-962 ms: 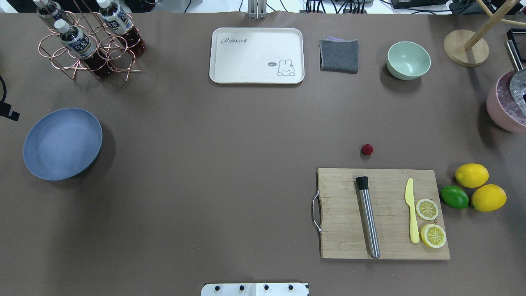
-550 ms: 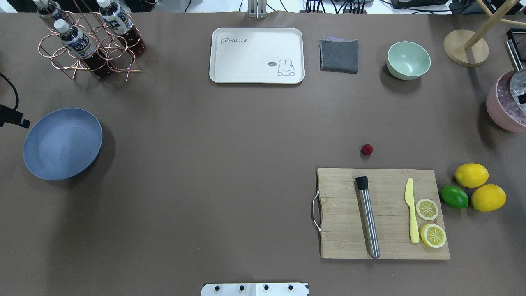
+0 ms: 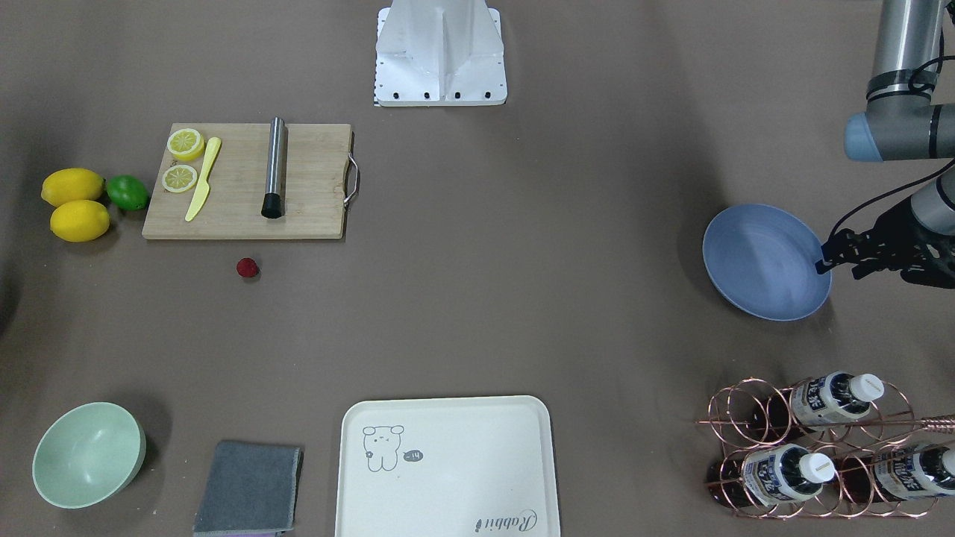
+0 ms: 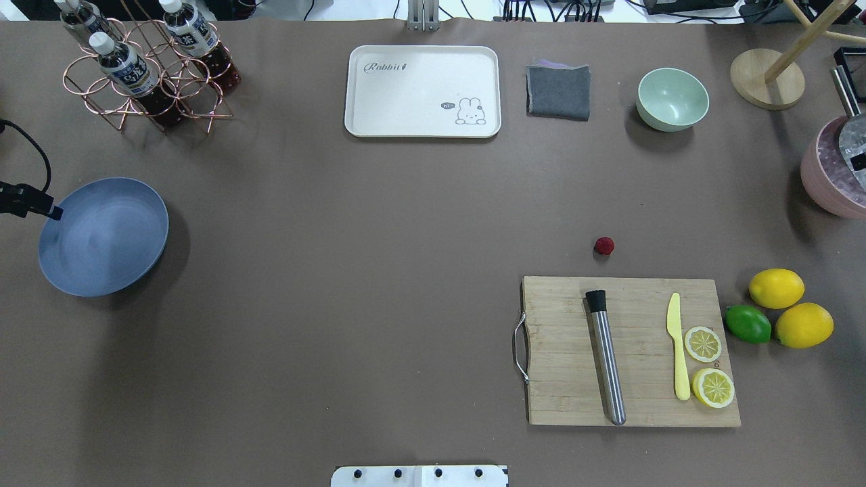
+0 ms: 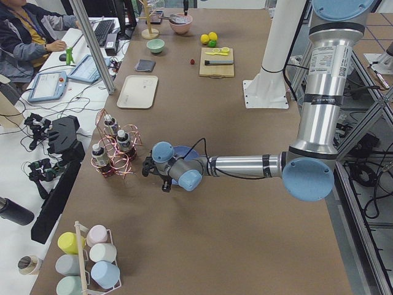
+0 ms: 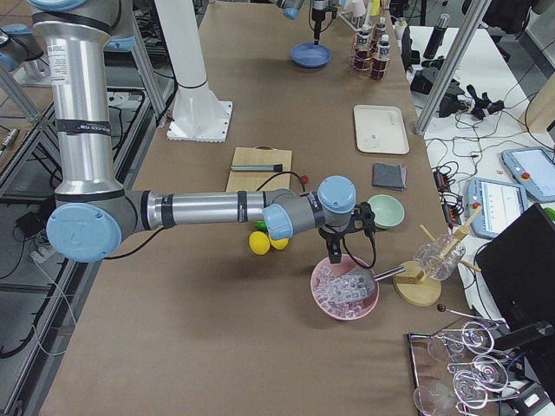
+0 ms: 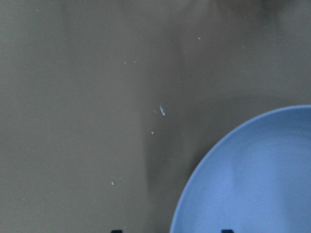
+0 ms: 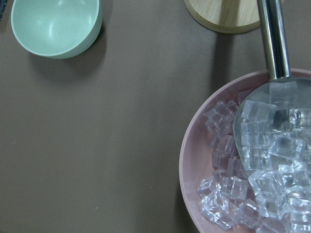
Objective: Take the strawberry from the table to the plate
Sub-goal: 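Push the blue plate inward with the left gripper while the right approaches the strawberry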
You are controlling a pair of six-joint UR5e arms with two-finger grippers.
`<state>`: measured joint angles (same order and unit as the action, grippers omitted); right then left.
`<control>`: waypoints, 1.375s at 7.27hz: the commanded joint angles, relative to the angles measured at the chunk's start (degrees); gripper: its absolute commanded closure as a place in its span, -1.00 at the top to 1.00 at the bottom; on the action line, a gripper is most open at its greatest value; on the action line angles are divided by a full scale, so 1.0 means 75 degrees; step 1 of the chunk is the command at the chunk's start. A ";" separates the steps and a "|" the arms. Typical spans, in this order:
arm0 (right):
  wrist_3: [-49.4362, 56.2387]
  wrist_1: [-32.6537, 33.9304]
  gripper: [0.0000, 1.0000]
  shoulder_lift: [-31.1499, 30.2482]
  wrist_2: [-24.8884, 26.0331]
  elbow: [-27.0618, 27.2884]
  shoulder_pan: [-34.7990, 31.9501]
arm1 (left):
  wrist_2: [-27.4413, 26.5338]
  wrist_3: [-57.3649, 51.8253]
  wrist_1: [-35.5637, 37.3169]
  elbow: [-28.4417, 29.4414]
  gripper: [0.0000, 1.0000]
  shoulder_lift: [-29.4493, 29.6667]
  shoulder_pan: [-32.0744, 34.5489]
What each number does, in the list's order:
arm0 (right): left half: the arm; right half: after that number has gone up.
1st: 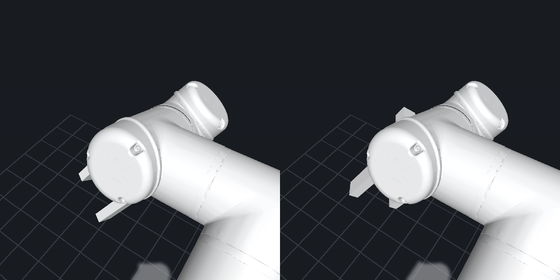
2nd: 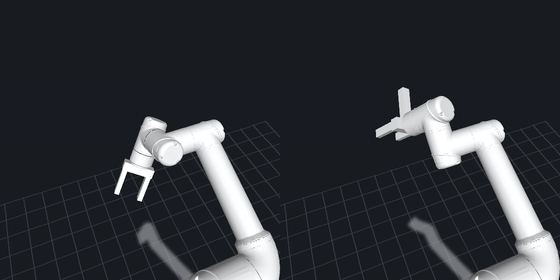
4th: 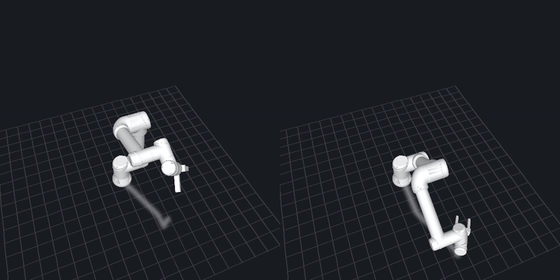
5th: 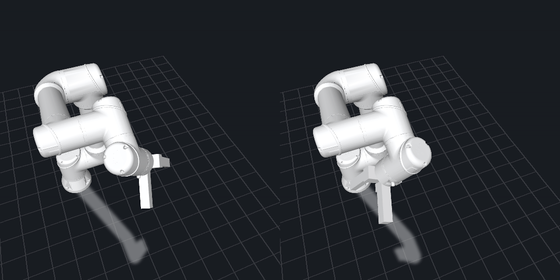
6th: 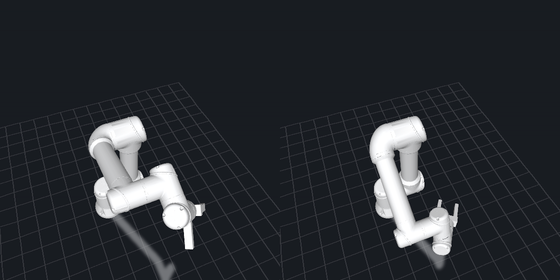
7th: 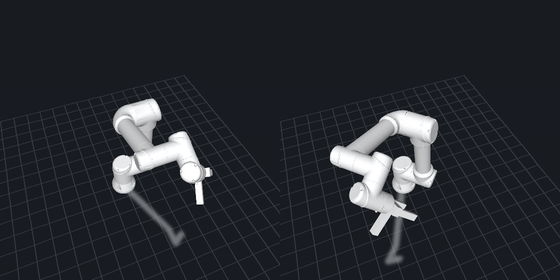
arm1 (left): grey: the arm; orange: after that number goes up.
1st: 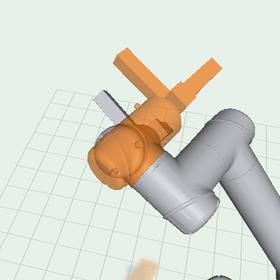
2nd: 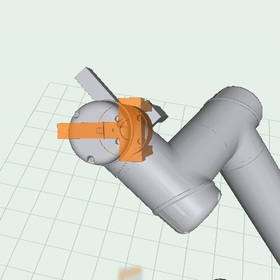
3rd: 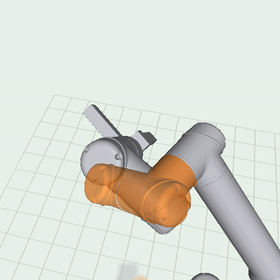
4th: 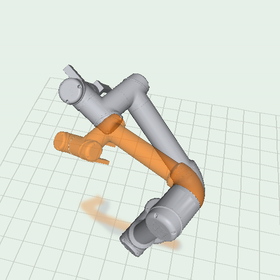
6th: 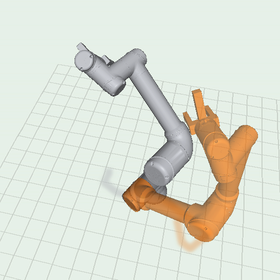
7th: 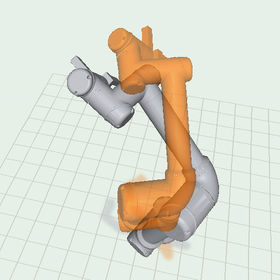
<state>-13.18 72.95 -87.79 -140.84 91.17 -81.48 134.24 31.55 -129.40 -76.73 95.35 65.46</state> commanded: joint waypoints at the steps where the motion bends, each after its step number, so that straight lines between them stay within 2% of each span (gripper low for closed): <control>1: -0.0048 0.0000 1.00 -0.0002 -0.0007 0.0008 0.0001 | -0.0004 0.0000 -0.0009 0.0036 0.29 0.0025 -0.0091; 2: -0.0048 0.0000 1.00 -0.0002 -0.0018 0.0020 0.0001 | -0.0004 -0.0011 -0.0009 0.0036 -0.06 -0.0022 -0.0091; 3: -0.0048 0.0000 1.00 0.0010 -0.0018 0.0020 0.0001 | -0.0004 -0.0011 -0.0009 0.0047 -0.60 -0.0046 -0.0091; 4: -0.0048 0.0000 1.00 0.0010 -0.0018 0.0043 0.0001 | 0.0008 -0.0011 -0.0009 0.0036 -1.00 -0.0081 -0.0091; 6: -0.0152 0.0000 0.99 0.0114 -0.0018 0.0113 0.0001 | 0.0113 0.0035 -0.0009 -0.0127 -1.00 -0.0081 -0.0080; 7: -0.0942 0.0000 0.98 0.0510 -0.0030 0.0172 0.0244 | 0.0624 0.0569 0.0014 -0.0291 -1.00 0.0012 -0.0010; 8: -0.1960 -0.0012 0.97 0.0746 0.0016 0.0462 0.0804 | 0.0966 0.1932 0.0049 -0.0733 -1.00 0.0280 -0.0021; 10: -0.3067 -0.0059 0.96 0.0923 0.0145 0.0979 0.1696 | 0.0911 0.4117 0.0049 -0.1741 -1.00 0.0586 -0.0428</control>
<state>-30.72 72.72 -82.04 -140.35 96.22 -72.89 140.87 52.74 -129.10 -85.17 98.41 64.22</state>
